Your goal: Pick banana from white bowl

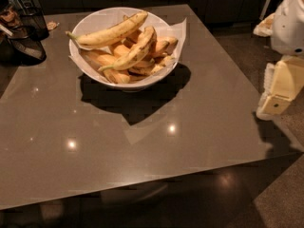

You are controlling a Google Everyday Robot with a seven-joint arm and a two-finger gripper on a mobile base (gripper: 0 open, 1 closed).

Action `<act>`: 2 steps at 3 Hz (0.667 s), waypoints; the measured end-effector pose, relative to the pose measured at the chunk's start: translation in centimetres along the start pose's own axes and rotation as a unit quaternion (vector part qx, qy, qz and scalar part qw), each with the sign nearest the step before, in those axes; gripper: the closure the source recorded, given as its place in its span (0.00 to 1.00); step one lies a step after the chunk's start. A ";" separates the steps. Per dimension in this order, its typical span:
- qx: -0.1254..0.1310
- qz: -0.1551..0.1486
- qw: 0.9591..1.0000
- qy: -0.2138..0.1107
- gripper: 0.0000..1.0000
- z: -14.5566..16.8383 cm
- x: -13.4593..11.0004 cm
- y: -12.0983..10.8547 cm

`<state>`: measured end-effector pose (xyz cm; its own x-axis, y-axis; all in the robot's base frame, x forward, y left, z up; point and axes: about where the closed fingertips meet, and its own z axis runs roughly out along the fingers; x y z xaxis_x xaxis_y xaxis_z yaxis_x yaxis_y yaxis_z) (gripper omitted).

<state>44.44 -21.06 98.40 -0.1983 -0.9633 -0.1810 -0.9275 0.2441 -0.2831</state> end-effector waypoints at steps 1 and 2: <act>0.010 -0.035 0.999 0.023 0.00 0.0 -2.0 -1.6; 0.008 -0.096 0.994 0.050 0.00 1.5 -4.5 -3.2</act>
Offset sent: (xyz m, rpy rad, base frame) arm 0.0713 0.0611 -0.0058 -0.2764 0.0209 0.2811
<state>48.80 -17.34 98.76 -0.0491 -0.9984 -0.0286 -0.9462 0.0557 -0.3189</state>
